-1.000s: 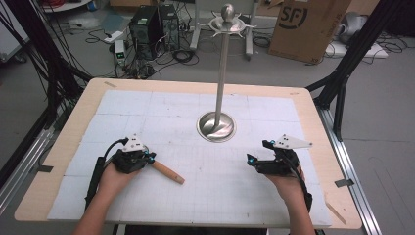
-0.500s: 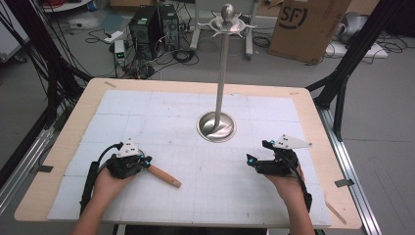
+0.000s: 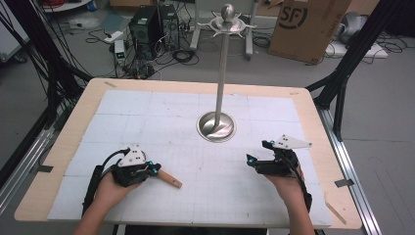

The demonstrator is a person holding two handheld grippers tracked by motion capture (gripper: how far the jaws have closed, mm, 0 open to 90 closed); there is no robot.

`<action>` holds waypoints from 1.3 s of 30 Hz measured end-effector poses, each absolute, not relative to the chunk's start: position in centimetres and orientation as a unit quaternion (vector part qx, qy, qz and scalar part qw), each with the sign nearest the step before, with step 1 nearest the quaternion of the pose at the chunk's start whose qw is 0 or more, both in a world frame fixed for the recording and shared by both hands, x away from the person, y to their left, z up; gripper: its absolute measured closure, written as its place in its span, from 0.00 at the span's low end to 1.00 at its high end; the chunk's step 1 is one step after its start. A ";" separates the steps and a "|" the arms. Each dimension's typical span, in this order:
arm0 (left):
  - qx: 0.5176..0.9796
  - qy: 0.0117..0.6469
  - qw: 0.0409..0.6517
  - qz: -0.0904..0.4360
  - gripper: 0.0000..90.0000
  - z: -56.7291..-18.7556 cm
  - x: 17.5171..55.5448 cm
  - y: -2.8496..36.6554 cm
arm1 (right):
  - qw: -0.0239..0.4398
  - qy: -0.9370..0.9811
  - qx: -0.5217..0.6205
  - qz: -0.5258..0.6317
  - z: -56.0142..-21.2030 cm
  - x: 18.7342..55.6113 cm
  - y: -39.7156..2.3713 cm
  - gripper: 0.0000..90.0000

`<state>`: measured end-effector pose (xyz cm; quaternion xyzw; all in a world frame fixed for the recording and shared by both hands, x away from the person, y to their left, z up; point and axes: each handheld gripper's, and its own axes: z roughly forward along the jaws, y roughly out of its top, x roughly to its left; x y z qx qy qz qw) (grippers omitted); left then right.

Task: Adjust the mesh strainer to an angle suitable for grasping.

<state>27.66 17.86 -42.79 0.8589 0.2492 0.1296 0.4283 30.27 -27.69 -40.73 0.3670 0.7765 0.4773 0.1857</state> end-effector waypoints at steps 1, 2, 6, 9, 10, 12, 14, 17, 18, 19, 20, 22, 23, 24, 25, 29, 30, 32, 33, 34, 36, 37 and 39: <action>0.861 0.241 0.431 0.121 0.97 -42.9 27.4 17.6 | 0.185 0.776 0.368 0.477 -40.7 30.3 -27.7 0.18; 0.865 0.232 0.431 0.113 0.97 -43.0 27.2 17.4 | 0.184 0.776 0.368 0.477 -40.7 30.3 -27.7 0.18; 0.876 0.212 0.423 0.096 0.97 -43.5 26.6 16.6 | 0.183 0.777 0.368 0.476 -40.7 30.3 -27.7 0.18; 0.881 0.202 0.420 0.087 0.97 -43.9 26.5 15.9 | 0.183 0.777 0.367 0.477 -40.8 30.3 -27.6 0.18; 0.882 0.199 0.418 0.085 0.97 -43.9 26.5 15.7 | 0.183 0.776 0.368 0.478 -40.8 30.3 -27.6 0.18; 0.884 0.195 0.417 0.082 0.98 -44.1 26.5 15.4 | 0.181 0.776 0.370 0.477 -40.7 30.2 -27.6 0.18; 0.885 0.193 0.416 0.081 0.98 -44.2 26.6 14.7 | 0.183 0.776 0.368 0.478 -40.7 30.2 -27.6 0.18; 0.884 0.197 0.416 0.084 0.98 -44.1 27.0 14.3 | 0.183 0.777 0.369 0.477 -40.7 30.3 -27.7 0.18; 0.884 0.197 0.415 0.085 0.98 -44.1 27.1 14.2 | 0.182 0.776 0.369 0.478 -40.8 30.3 -27.6 0.18; 0.883 0.199 0.415 0.087 0.98 -44.1 27.3 14.1 | 0.182 0.776 0.369 0.478 -40.8 30.3 -27.6 0.18; 0.881 0.205 0.418 0.091 0.98 -44.1 27.5 14.0 | 0.182 0.776 0.370 0.477 -40.8 30.3 -27.6 0.18; 0.880 0.209 0.416 0.096 0.98 -44.1 27.8 13.9 | 0.182 0.776 0.370 0.477 -40.8 30.3 -27.7 0.18; 0.879 0.218 0.412 0.104 0.97 -44.1 28.1 13.7 | 0.182 0.776 0.371 0.477 -40.8 30.3 -27.7 0.18; 0.879 0.218 0.412 0.104 0.97 -44.1 28.1 13.7 | 0.182 0.776 0.370 0.478 -40.8 30.3 -27.7 0.18; 0.879 0.223 0.406 0.109 0.97 -44.1 28.5 13.4 | 0.182 0.776 0.370 0.477 -40.8 30.3 -27.7 0.18; 0.878 0.233 0.401 0.118 0.97 -43.9 29.4 12.8 | 0.180 0.776 0.371 0.477 -40.8 30.3 -27.7 0.18; 0.878 0.235 0.400 0.120 0.97 -43.9 29.6 12.6 | 0.181 0.776 0.371 0.477 -40.8 30.3 -27.7 0.18; 0.877 0.240 0.398 0.122 0.97 -43.9 29.9 12.5 | 0.181 0.776 0.371 0.477 -40.8 30.4 -27.7 0.18; 0.877 0.243 0.395 0.124 0.98 -43.9 30.1 12.4 | 0.180 0.776 0.371 0.477 -40.8 30.4 -27.7 0.18; 0.878 0.244 0.392 0.125 0.97 -43.9 30.3 12.4 | 0.181 0.776 0.371 0.477 -40.8 30.4 -27.7 0.18; 0.878 0.251 0.386 0.130 0.98 -43.7 30.9 12.2 | 0.180 0.776 0.372 0.478 -40.8 30.4 -27.8 0.18; 0.878 0.251 0.386 0.130 0.98 -43.7 30.9 12.2 | 0.180 0.776 0.372 0.477 -40.8 30.4 -27.8 0.18; 0.877 0.257 0.385 0.134 0.98 -43.5 31.3 12.1 | 0.180 0.777 0.371 0.476 -40.9 30.4 -27.7 0.18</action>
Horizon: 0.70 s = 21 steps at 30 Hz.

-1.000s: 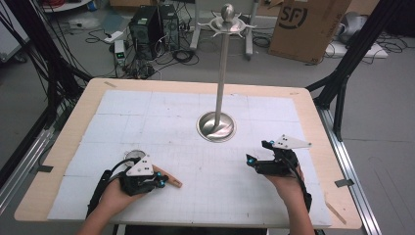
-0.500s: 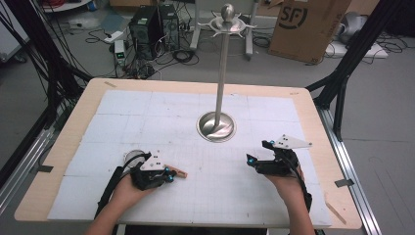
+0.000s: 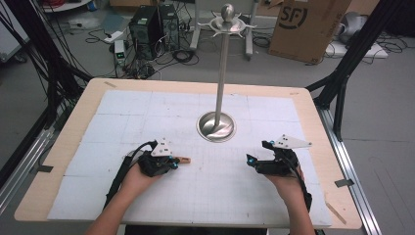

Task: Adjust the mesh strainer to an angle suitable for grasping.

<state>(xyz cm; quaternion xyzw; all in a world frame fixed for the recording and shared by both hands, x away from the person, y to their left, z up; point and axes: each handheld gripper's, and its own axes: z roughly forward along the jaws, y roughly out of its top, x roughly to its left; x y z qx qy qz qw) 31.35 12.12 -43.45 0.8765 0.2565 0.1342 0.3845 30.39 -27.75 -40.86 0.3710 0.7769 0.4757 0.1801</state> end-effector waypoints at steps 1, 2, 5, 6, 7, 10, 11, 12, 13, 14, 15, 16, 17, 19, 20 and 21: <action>0.876 0.259 0.383 0.136 0.98 -43.3 31.6 12.1 | 0.180 0.777 0.371 0.476 -40.9 30.4 -27.7 0.18; 0.875 0.261 0.384 0.137 0.98 -43.3 31.8 12.1 | 0.180 0.777 0.370 0.476 -40.9 30.4 -27.7 0.18; 0.872 0.277 0.379 0.138 0.98 -43.2 32.5 12.3 | 0.181 0.777 0.370 0.476 -40.8 30.4 -27.8 0.18; 0.872 0.277 0.379 0.138 0.98 -43.2 32.5 12.3 | 0.180 0.777 0.370 0.477 -40.9 30.4 -27.8 0.18; 0.873 0.278 0.376 0.140 0.98 -43.2 32.7 12.3 | 0.180 0.776 0.371 0.478 -40.8 30.4 -27.8 0.18; 0.870 0.291 0.371 0.146 0.98 -43.1 33.4 12.4 | 0.180 0.777 0.370 0.477 -40.9 30.4 -27.8 0.18; 0.870 0.291 0.371 0.146 0.98 -43.1 33.4 12.4 | 0.180 0.777 0.370 0.477 -40.9 30.4 -27.8 0.18; 0.868 0.296 0.371 0.147 0.98 -43.1 33.8 12.5 | 0.180 0.778 0.369 0.476 -40.9 30.4 -27.8 0.18; 0.868 0.296 0.371 0.147 0.98 -43.1 33.8 12.5 | 0.179 0.778 0.370 0.476 -40.9 30.4 -27.7 0.18; 0.867 0.299 0.370 0.148 0.98 -43.1 34.0 12.5 | 0.179 0.778 0.370 0.476 -40.9 30.4 -27.7 0.18; 0.866 0.302 0.369 0.148 0.98 -43.2 34.1 12.6 | 0.179 0.778 0.370 0.475 -40.9 30.4 -27.7 0.18; 0.866 0.305 0.368 0.148 0.98 -43.2 34.2 12.6 | 0.178 0.778 0.370 0.475 -40.9 30.4 -27.7 0.18; 0.867 0.305 0.366 0.148 0.98 -43.3 34.2 12.7 | 0.179 0.778 0.370 0.475 -40.9 30.4 -27.7 0.18; 0.866 0.306 0.366 0.148 0.97 -43.3 34.2 12.7 | 0.178 0.778 0.370 0.476 -40.9 30.4 -27.8 0.18; 0.866 0.305 0.367 0.149 0.97 -43.2 34.2 12.7 | 0.177 0.778 0.371 0.475 -40.9 30.4 -27.8 0.18; 0.865 0.305 0.370 0.149 0.97 -43.1 34.1 12.7 | 0.178 0.778 0.371 0.474 -40.9 30.4 -27.8 0.18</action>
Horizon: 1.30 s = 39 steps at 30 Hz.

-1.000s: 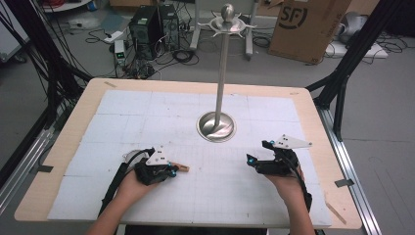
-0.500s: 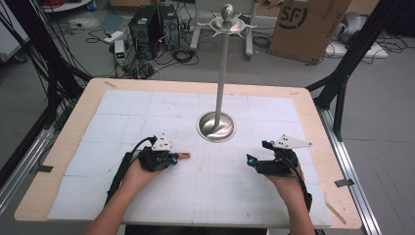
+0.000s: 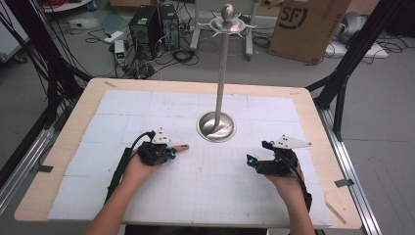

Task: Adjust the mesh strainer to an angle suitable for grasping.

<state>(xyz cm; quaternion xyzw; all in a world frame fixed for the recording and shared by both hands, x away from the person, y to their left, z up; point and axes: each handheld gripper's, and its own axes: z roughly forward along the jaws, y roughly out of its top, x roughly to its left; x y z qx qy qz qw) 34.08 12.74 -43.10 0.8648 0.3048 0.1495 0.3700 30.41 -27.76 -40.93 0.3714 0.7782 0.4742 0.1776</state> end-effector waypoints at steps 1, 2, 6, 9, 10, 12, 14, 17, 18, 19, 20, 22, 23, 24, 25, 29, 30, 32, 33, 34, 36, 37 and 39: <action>0.864 0.303 0.373 0.151 0.96 -43.0 34.0 12.8 | 0.178 0.778 0.370 0.475 -41.0 30.4 -27.8 0.18; 0.862 0.303 0.377 0.150 0.96 -42.8 33.9 12.9 | 0.178 0.778 0.371 0.475 -41.0 30.4 -27.7 0.18; 0.856 0.303 0.390 0.154 0.91 -42.2 33.6 13.4 | 0.176 0.779 0.371 0.474 -40.9 30.4 -27.8 0.18; 0.852 0.302 0.398 0.153 0.86 -41.8 33.3 14.0 | 0.179 0.778 0.370 0.475 -40.9 30.4 -27.8 0.18; 0.852 0.298 0.403 0.152 0.84 -41.6 33.2 14.2 | 0.179 0.778 0.370 0.476 -40.9 30.4 -27.8 0.18; 0.847 0.300 0.412 0.151 0.79 -41.3 33.0 14.8 | 0.179 0.778 0.371 0.475 -40.9 30.4 -27.8 0.18; 0.840 0.305 0.424 0.149 0.76 -41.0 32.7 15.4 | 0.179 0.777 0.370 0.476 -41.0 30.4 -27.8 0.18; 0.831 0.310 0.438 0.144 0.70 -40.6 32.5 16.1 | 0.178 0.778 0.371 0.474 -41.0 30.4 -27.7 0.18; 0.829 0.312 0.441 0.144 0.69 -40.5 32.4 16.3 | 0.179 0.779 0.371 0.474 -41.0 30.3 -27.7 0.18; 0.827 0.312 0.446 0.142 0.67 -40.4 32.2 16.5 | 0.180 0.779 0.370 0.473 -41.0 30.3 -27.6 0.18; 0.825 0.312 0.448 0.142 0.66 -40.3 32.1 16.6 | 0.179 0.779 0.371 0.473 -41.0 30.3 -27.6 0.18; 0.821 0.313 0.457 0.141 0.65 -40.2 31.8 16.8 | 0.179 0.779 0.371 0.473 -41.0 30.3 -27.6 0.18; 0.820 0.312 0.460 0.141 0.62 -40.1 31.8 17.0 | 0.179 0.778 0.372 0.473 -41.0 30.3 -27.7 0.18; 0.818 0.311 0.464 0.142 0.62 -40.1 31.7 17.1 | 0.179 0.778 0.372 0.473 -41.0 30.3 -27.7 0.18; 0.816 0.309 0.467 0.143 0.60 -40.0 31.6 17.3 | 0.180 0.778 0.371 0.473 -41.0 30.4 -27.7 0.18; 0.811 0.312 0.472 0.146 0.55 -40.1 31.5 17.7 | 0.180 0.779 0.372 0.471 -41.0 30.4 -27.7 0.18; 0.811 0.312 0.472 0.146 0.55 -40.1 31.5 17.8 | 0.180 0.779 0.372 0.471 -41.1 30.4 -27.7 0.18; 0.810 0.314 0.473 0.148 0.54 -40.0 31.5 17.9 | 0.181 0.779 0.373 0.471 -41.1 30.4 -27.7 0.18; 0.808 0.313 0.477 0.149 0.53 -39.9 31.5 18.0 | 0.181 0.779 0.372 0.471 -41.1 30.4 -27.7 0.18; 0.808 0.312 0.477 0.150 0.53 -39.9 31.4 18.1 | 0.178 0.780 0.374 0.470 -41.1 30.4 -27.7 0.18; 0.806 0.311 0.480 0.152 0.52 -39.8 31.4 18.3 | 0.181 0.779 0.371 0.471 -41.0 30.4 -27.7 0.18; 0.806 0.311 0.481 0.153 0.51 -39.8 31.3 18.4 | 0.180 0.779 0.374 0.471 -41.0 30.3 -27.7 0.18; 0.807 0.310 0.480 0.152 0.50 -39.9 31.3 18.6 | 0.181 0.776 0.373 0.475 -40.9 30.3 -27.8 0.18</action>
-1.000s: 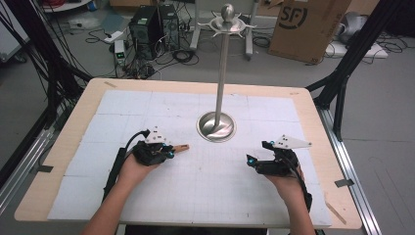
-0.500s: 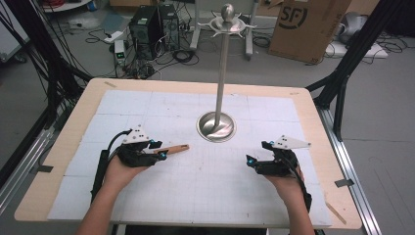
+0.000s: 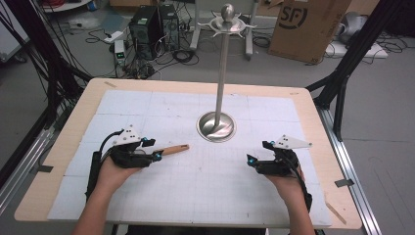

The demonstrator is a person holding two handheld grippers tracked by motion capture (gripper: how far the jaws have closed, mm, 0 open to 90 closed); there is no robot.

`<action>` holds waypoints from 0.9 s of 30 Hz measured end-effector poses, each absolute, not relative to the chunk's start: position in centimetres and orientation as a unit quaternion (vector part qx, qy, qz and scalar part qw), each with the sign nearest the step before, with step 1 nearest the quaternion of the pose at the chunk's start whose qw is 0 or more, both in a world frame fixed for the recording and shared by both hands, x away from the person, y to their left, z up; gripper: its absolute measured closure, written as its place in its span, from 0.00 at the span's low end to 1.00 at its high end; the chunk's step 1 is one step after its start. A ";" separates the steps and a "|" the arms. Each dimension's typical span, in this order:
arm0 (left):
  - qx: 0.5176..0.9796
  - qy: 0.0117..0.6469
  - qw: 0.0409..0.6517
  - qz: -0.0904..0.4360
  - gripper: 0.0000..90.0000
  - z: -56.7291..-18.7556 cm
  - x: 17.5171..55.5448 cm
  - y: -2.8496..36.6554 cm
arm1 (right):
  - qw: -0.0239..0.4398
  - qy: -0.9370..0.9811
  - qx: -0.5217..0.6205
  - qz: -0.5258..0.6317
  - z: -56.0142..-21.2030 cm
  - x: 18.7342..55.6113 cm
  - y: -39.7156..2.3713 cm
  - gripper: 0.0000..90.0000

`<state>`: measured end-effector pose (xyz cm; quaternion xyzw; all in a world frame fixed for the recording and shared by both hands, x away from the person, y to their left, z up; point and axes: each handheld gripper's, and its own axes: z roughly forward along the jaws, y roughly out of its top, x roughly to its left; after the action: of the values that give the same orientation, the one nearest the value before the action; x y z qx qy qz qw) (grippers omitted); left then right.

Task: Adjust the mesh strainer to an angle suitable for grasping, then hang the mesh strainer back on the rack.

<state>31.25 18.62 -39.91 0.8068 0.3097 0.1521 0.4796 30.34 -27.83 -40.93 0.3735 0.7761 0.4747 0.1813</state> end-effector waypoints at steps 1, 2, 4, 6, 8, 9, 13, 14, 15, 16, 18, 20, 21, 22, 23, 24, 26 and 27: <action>0.808 0.311 0.477 0.151 0.49 -40.0 31.3 18.7 | 0.181 0.776 0.375 0.474 -40.9 30.4 -27.8 0.18; 0.810 0.312 0.474 0.150 0.47 -40.1 31.3 18.8 | 0.179 0.776 0.376 0.473 -41.0 30.4 -27.8 0.18; 0.808 0.314 0.475 0.152 0.47 -40.1 31.4 19.0 | 0.181 0.778 0.374 0.471 -41.0 30.4 -27.8 0.18; 0.803 0.315 0.482 0.155 0.44 -39.9 31.3 19.2 | 0.179 0.779 0.376 0.469 -41.1 30.4 -27.7 0.18; 0.799 0.313 0.487 0.160 0.43 -39.7 31.3 19.2 | 0.181 0.780 0.374 0.469 -41.1 30.4 -27.7 0.18; 0.797 0.314 0.489 0.162 0.42 -39.7 31.3 19.2 | 0.181 0.780 0.373 0.469 -41.1 30.4 -27.7 0.18; 0.797 0.317 0.486 0.168 0.36 -39.7 31.4 19.5 | 0.180 0.780 0.372 0.470 -41.1 30.5 -27.7 0.18; 0.795 0.319 0.488 0.168 0.36 -39.7 31.4 19.5 | 0.177 0.779 0.375 0.470 -41.1 30.4 -27.7 0.18; 0.795 0.320 0.488 0.165 0.37 -39.7 31.5 19.6 | 0.180 0.780 0.373 0.470 -41.1 30.5 -27.8 0.18; 0.796 0.318 0.488 0.164 0.37 -39.8 31.5 19.6 | 0.180 0.780 0.373 0.470 -41.1 30.5 -27.8 0.18; 0.797 0.319 0.486 0.164 0.37 -39.8 31.6 19.7 | 0.179 0.779 0.375 0.470 -41.1 30.5 -27.8 0.18; 0.797 0.319 0.485 0.163 0.37 -39.8 31.6 19.7 | 0.180 0.779 0.375 0.469 -41.1 30.5 -27.8 0.18; 0.797 0.321 0.484 0.162 0.37 -39.8 31.6 19.7 | 0.179 0.780 0.373 0.469 -41.1 30.4 -27.8 0.18; 0.797 0.322 0.485 0.161 0.36 -39.9 31.6 19.7 | 0.179 0.780 0.373 0.470 -41.1 30.4 -27.7 0.18; 0.798 0.322 0.483 0.160 0.36 -39.9 31.6 19.6 | 0.179 0.780 0.373 0.470 -41.1 30.4 -27.7 0.18; 0.798 0.322 0.484 0.160 0.36 -39.9 31.6 19.6 | 0.176 0.780 0.375 0.469 -41.2 30.3 -27.7 0.18; 0.800 0.322 0.480 0.161 0.36 -39.8 31.7 19.6 | 0.175 0.781 0.375 0.468 -41.2 30.3 -27.8 0.18; 0.800 0.322 0.481 0.159 0.36 -39.8 31.8 19.5 | 0.176 0.781 0.374 0.468 -41.2 30.3 -27.8 0.18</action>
<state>31.76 19.55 -39.78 0.7997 0.3225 0.1594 0.4807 30.34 -27.79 -41.22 0.3741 0.7811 0.4679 0.1758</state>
